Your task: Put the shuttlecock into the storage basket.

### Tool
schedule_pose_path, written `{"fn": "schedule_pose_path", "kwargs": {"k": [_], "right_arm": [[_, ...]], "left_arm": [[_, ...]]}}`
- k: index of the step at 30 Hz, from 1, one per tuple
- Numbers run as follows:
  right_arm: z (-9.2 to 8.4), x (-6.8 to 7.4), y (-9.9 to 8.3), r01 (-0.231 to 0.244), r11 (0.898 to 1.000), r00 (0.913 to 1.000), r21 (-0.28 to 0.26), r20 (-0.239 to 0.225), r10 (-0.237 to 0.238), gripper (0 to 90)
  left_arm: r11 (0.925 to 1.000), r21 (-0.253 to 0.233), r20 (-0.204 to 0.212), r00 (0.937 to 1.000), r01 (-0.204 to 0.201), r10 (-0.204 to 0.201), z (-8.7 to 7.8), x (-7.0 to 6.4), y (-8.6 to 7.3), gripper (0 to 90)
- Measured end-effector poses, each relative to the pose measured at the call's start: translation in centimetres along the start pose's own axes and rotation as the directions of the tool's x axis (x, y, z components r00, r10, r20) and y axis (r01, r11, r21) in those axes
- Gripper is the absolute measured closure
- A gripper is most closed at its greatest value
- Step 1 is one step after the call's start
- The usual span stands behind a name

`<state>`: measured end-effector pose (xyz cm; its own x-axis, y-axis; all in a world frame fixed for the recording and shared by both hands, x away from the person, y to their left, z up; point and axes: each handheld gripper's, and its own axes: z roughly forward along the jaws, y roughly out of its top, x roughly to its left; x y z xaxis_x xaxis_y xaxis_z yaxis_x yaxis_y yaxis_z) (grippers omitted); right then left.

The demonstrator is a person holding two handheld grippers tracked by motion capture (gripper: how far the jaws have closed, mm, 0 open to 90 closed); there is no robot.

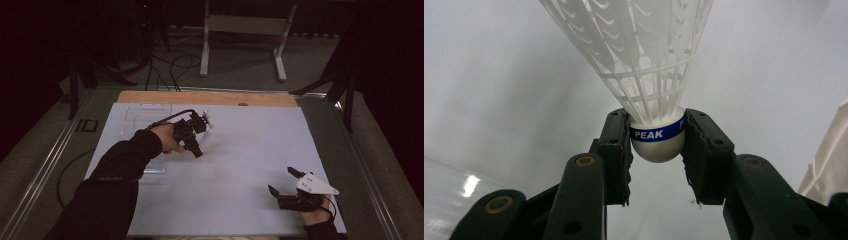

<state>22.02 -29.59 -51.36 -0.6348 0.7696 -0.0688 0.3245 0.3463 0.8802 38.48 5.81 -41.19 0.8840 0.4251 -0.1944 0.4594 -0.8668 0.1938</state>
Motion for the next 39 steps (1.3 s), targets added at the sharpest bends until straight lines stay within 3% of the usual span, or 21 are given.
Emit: {"fn": "schedule_pose_path", "kwargs": {"k": [8,17,23,39], "right_arm": [[0.1,0.1,0.0,0.008,1.000,1.0000,0.002,0.001,-0.008,9.3],[0.2,0.1,0.0,0.008,1.000,1.0000,0.005,-0.002,-0.008,9.3],[0.2,0.1,0.0,0.005,1.000,1.0000,0.007,-0.001,-0.005,9.3],[0.2,0.1,0.1,0.006,1.000,1.0000,0.005,-0.002,-0.006,9.3]], "left_arm": [[0.9999,-0.010,-0.019,0.9998,0.010,-0.010,-2.8,0.4,-1.4,65.3],[0.9984,-0.003,-0.045,0.9974,0.056,-0.056,-5.3,0.9,-3.2,65.3],[0.9971,-0.029,-0.048,0.9962,0.071,-0.072,-6.8,1.1,-4.7,65.3],[0.9936,-0.039,-0.095,0.9895,0.106,-0.109,-9.7,1.8,-7.6,65.3]]}}
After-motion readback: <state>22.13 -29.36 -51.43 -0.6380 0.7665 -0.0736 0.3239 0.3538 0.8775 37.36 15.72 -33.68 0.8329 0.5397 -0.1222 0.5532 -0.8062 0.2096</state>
